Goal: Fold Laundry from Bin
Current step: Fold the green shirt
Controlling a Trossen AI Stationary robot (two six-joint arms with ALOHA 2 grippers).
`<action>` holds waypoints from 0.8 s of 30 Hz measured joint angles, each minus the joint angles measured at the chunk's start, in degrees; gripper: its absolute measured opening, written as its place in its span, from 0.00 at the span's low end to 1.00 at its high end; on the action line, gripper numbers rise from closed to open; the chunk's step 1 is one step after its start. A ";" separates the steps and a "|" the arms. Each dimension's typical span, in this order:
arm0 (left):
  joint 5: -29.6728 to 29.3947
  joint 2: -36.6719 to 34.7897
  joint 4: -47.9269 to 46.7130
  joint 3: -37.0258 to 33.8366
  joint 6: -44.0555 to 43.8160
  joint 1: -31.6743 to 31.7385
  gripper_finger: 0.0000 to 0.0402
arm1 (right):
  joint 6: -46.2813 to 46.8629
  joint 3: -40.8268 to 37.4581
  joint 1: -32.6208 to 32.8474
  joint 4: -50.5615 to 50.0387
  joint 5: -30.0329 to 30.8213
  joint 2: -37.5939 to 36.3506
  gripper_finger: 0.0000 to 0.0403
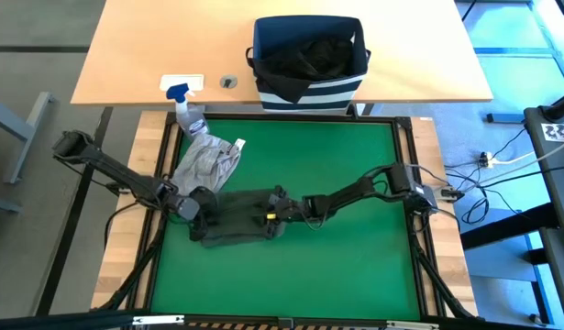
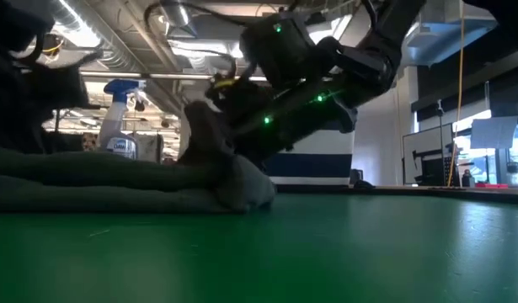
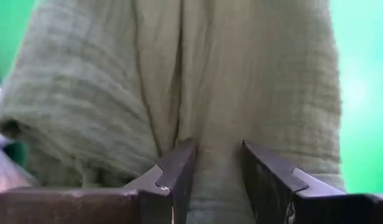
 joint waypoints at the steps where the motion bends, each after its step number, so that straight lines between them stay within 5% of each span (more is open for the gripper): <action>1: 0.18 -0.02 0.38 -0.88 -0.98 -0.28 0.32 | 0.09 -0.22 0.04 0.39 0.08 0.27 0.53; 7: 0.02 -0.21 1.08 -2.71 -3.91 -1.69 0.32 | -1.09 0.04 0.11 1.41 -0.05 1.57 0.53; 16: 3.60 -1.65 0.12 9.55 2.93 -1.79 0.32 | -1.08 6.42 0.92 1.86 -10.29 -6.42 0.53; 24: 2.65 3.49 0.90 4.39 4.42 -3.16 0.32 | -4.30 7.45 5.34 -5.97 -7.71 1.84 0.53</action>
